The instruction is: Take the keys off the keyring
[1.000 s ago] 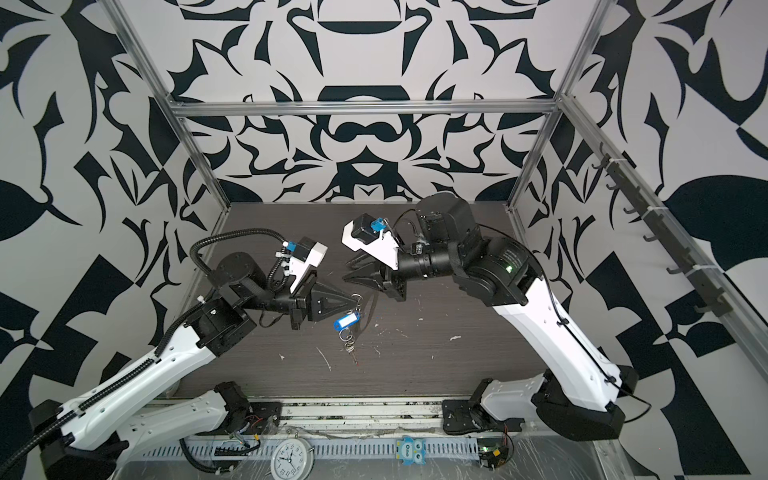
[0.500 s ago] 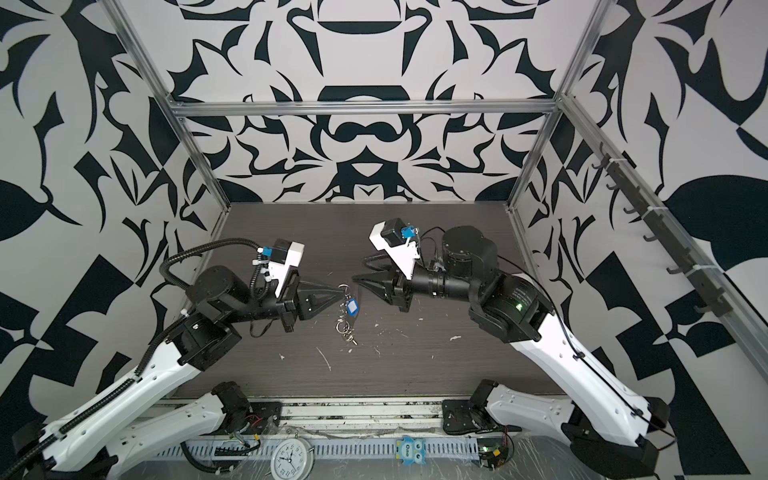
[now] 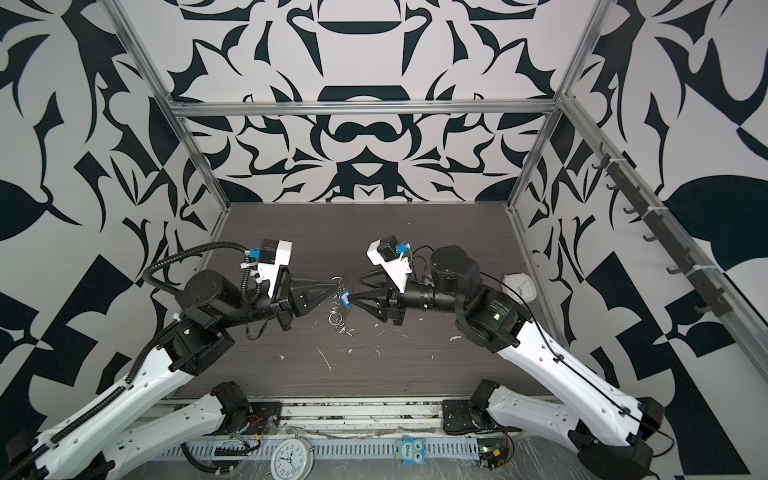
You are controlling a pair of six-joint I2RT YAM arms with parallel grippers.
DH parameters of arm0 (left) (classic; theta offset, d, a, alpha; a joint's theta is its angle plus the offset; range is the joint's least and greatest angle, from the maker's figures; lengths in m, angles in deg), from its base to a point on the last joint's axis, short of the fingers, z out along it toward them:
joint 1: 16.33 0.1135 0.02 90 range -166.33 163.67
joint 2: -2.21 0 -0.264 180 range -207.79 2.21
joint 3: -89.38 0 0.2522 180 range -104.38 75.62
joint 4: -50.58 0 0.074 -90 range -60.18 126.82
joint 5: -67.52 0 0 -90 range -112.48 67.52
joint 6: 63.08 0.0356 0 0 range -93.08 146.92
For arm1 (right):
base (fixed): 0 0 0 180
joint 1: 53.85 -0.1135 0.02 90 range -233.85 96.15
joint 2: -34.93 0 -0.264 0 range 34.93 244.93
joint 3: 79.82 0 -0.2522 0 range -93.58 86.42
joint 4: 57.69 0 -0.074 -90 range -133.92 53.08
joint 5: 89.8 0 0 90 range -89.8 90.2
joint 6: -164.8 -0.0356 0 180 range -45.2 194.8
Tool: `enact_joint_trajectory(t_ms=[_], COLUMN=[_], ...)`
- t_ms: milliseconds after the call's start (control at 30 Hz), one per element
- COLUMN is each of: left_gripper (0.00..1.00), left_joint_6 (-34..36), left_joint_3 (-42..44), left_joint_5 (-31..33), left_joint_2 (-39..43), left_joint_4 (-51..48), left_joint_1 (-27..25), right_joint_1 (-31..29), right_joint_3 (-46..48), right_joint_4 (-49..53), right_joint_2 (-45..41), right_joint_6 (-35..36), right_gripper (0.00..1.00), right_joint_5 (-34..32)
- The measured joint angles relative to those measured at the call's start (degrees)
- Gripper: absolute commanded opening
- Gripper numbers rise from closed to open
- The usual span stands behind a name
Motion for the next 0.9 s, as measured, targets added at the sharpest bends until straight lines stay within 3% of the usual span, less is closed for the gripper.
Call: enact_joint_trajectory(t_ms=[233, 367, 667, 900], left_gripper=[0.0, 0.0, 0.0, 0.0], left_joint_6=[0.2, 0.37, 0.7, 2.14], left_joint_3=[0.0, 0.0, 0.0, 0.0], left_joint_5=[0.92, 1.07, 1.99, 3.15], left_joint_2=[0.0, 0.0, 0.13, 0.87], left_joint_4=[-0.02, -0.02, -0.7, -4.59], left_joint_1=[0.0, 0.0, 0.02, 0.02], right_joint_1=[-1.09, -1.46, -1.53, -1.64], right_joint_3=[0.42, 0.42, 0.37, -1.2], right_joint_4=[-1.05, -0.81, 0.31, 5.16], right_joint_2=[0.55, 1.88, 2.89, 2.86], right_joint_6=[-0.13, 0.33, 1.14, 2.54], right_gripper=[0.47, 0.36, 0.0, 0.0], right_joint_5=[2.51, 2.99, 2.49, -1.31])
